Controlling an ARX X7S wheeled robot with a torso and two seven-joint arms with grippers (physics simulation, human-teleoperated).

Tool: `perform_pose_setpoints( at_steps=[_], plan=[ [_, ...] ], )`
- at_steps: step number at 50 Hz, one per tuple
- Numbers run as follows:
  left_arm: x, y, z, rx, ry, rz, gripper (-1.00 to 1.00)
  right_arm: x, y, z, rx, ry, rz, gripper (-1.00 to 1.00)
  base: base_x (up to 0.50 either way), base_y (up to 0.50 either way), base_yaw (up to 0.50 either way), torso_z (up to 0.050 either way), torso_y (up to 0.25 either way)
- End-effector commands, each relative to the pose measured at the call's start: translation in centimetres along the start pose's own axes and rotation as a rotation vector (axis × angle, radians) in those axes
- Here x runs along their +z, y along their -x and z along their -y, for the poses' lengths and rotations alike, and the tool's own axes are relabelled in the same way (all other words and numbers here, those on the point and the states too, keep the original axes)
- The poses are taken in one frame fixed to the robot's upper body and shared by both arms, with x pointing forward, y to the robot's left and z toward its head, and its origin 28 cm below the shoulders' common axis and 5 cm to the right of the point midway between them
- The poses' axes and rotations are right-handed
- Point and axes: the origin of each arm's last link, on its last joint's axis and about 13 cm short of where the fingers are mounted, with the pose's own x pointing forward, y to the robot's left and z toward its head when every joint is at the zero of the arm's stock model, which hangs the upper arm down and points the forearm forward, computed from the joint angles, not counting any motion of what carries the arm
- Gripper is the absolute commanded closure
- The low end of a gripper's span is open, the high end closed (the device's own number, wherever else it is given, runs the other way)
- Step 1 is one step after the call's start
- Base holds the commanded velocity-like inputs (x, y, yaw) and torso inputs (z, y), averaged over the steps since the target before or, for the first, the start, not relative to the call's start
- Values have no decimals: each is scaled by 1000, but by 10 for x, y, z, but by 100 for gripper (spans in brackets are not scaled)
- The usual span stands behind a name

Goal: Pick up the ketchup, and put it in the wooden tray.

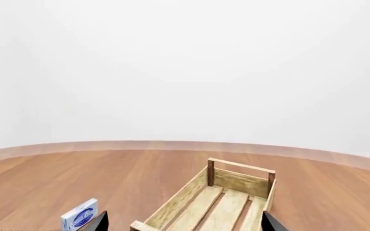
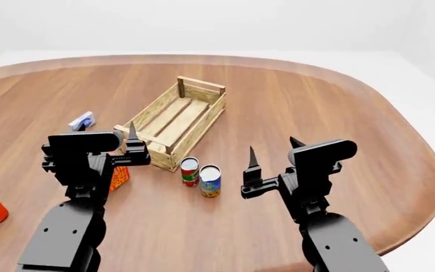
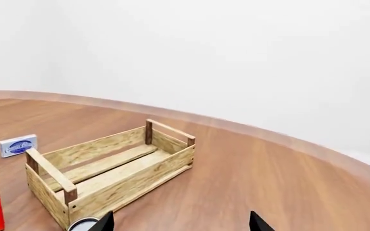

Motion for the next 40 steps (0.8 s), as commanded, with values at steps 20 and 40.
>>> perform_pose_setpoints(
  at_steps=[20,40],
  plan=[
    [0,7,-9,46,1,3,-100,16,-16,5,51,66,27,-100,126,7,437,0,0],
    [8,-13,-4,53,-9,2,-100,20,-17,5,11,81,1,-100,71,10,190,0,0]
  ],
)
